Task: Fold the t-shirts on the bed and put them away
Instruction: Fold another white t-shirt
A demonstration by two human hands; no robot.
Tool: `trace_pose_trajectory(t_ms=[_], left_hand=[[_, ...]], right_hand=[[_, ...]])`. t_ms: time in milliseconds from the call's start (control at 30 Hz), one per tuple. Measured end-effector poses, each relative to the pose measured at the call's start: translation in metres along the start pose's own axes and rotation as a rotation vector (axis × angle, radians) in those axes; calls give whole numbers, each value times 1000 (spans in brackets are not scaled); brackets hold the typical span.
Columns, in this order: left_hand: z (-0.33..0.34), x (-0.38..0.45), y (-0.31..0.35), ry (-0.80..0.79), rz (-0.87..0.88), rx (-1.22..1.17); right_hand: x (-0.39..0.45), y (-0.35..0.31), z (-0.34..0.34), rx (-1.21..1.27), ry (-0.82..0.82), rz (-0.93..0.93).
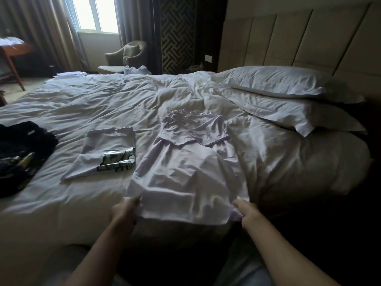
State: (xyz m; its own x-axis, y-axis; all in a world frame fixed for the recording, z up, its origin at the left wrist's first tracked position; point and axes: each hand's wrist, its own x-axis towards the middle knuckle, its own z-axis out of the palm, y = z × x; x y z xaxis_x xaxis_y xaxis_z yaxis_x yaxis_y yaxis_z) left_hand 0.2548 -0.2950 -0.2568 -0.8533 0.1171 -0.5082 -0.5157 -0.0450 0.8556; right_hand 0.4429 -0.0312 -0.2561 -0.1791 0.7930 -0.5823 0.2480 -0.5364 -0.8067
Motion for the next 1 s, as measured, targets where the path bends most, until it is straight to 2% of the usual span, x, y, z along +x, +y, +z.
trace_pose_trajectory(t_ms=[33, 67, 133, 167, 233, 300, 433, 600, 700, 867, 1000], left_hand=[[-1, -3, -4, -16, -23, 64], [-1, -6, -6, 32, 0, 178], [3, -13, -3, 214, 182, 527], [5, -18, 1, 305, 331, 647], [14, -22, 13, 388, 586, 743], [25, -20, 25, 368, 680, 771], [60, 2, 43, 278, 603, 943], [104, 38, 74, 220, 586, 1019], [134, 68, 98, 191, 601, 1012], [189, 147, 144, 26, 629, 979], [245, 213, 178, -15, 691, 1034]], right_hand=[[-1, 3, -2, -57, -55, 14], [-1, 5, -1, -112, -71, 13], [0, 2, 3, -196, -62, -54], [2, -2, 7, -248, -57, -108], [3, -16, 18, -381, -75, -225], [2, -32, 27, -566, -47, -302], [2, -63, 46, -849, 48, -357], [22, -104, 69, -917, 209, -579], [51, -135, 82, -870, 189, -618], [114, -195, 120, -840, 118, -645], [172, -243, 165, -850, 128, -647]])
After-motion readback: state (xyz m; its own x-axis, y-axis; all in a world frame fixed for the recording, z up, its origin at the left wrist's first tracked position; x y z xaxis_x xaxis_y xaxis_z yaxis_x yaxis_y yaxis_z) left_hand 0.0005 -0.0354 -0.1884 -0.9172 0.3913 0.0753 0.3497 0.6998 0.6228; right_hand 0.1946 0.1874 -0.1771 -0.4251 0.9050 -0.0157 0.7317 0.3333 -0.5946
